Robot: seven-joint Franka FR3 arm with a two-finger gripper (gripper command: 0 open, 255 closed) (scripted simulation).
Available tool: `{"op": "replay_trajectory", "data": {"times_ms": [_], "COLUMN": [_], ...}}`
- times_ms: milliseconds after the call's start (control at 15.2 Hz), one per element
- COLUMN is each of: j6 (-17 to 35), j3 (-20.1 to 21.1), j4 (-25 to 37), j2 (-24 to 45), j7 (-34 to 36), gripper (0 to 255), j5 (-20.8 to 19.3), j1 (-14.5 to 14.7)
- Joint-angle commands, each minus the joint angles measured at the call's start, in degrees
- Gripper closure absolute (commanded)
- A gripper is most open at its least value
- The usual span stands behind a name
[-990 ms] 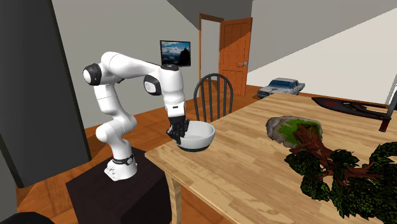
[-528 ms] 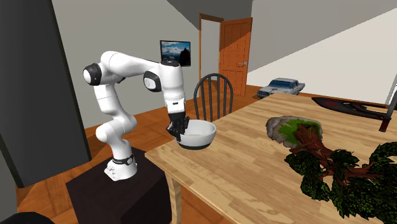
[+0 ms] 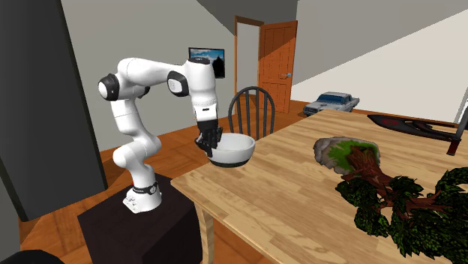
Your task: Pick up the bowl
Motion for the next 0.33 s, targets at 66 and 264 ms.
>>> {"op": "replay_trajectory", "data": {"times_ms": [66,264], "j6": [-2.33,-3.22], "j3": [-0.05,-0.06], "j4": [2.92,3.99], "j2": [0.51,0.69], "j7": [0.22,0.31], "gripper": [255,255], "j5": [0.04,0.05], "j1": [0.02,0.03]}}
